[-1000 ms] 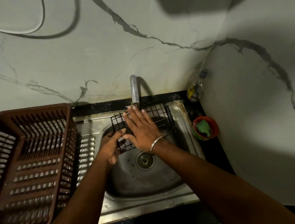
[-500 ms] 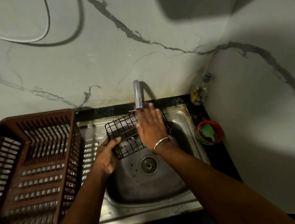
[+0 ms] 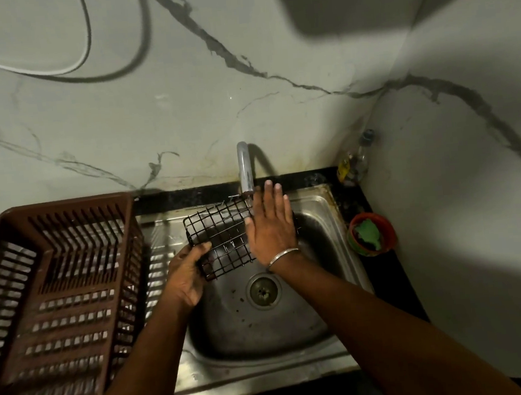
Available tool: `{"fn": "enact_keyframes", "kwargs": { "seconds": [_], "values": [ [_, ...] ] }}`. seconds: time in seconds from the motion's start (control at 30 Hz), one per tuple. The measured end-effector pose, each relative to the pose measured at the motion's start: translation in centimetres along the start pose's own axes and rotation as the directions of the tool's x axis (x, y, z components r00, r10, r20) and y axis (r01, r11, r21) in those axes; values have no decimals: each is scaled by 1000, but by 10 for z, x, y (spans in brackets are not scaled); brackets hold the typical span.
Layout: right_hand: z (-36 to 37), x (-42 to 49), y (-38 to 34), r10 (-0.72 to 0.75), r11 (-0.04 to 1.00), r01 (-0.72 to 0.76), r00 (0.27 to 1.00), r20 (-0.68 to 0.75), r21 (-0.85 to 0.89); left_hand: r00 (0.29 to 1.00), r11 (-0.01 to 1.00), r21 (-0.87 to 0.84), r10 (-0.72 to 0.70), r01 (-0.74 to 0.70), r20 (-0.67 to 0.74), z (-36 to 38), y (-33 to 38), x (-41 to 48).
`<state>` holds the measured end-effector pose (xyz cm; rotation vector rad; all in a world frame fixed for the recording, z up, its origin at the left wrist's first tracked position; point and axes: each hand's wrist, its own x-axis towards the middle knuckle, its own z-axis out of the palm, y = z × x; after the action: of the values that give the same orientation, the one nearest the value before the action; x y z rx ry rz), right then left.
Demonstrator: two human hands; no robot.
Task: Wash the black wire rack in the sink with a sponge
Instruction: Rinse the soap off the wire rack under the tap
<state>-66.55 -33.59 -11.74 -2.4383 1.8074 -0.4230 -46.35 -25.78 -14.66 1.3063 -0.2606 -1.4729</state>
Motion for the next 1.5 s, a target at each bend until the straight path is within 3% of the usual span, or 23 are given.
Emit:
{"fn": "enact_keyframes", "kwargs": {
  "seconds": [0.1,0.2,0.3,0.4,0.5,0.6,0.7,0.8,0.9,1.0,1.1,1.23,1.33,1.5],
  "values": [
    [8,-9,5,-132,991,134,990,56,-30,999,999,-10,-34,34,0,-7,-5,-3],
    [5,-9,9,-7,1000,8,999,32,-10,999,999,-23,-44,44,8,-11,-9,-7],
    [12,-18,2,-213,976,217,973,83,-34,999,998,-25,-51,51,13,-10,-12,-7],
    [9,-22,-2,-70,997,71,997,27,-17,998,998,-16,-53,54,22,-12,-14,-3],
    [14,-33,4,-203,976,208,977,71,-67,997,997,-26,-70,70,23,-16,-15,0],
    [12,-40,10,-42,998,43,999,24,-52,997,996,-50,-79,80,17,-23,-17,2],
    [20,-56,13,-234,968,237,971,45,-83,995,994,-48,-99,99,2,-21,-17,1],
    [20,-64,13,-147,988,148,989,7,-39,992,990,-62,-123,123,7,-20,-18,2],
    [23,-73,15,-236,970,236,972,-3,-55,993,991,-67,-117,117,5,-20,-17,0],
    [17,-73,18,-96,995,97,995,9,-35,993,991,-63,-121,121,7,-23,-15,-3],
    [21,-80,19,-301,951,303,952,51,-63,994,990,-87,-108,109,15,-21,-17,-4],
    [18,-69,14,-98,992,101,994,44,-70,993,985,-121,-120,121,13,-17,-23,-5],
    [17,-64,5,-283,948,298,950,134,-111,992,988,-92,-127,127,3,-14,-22,-10],
    [-2,-46,3,-244,960,270,938,246,-78,995,995,-30,-98,98,-12,2,-11,-16]
  ]
}}
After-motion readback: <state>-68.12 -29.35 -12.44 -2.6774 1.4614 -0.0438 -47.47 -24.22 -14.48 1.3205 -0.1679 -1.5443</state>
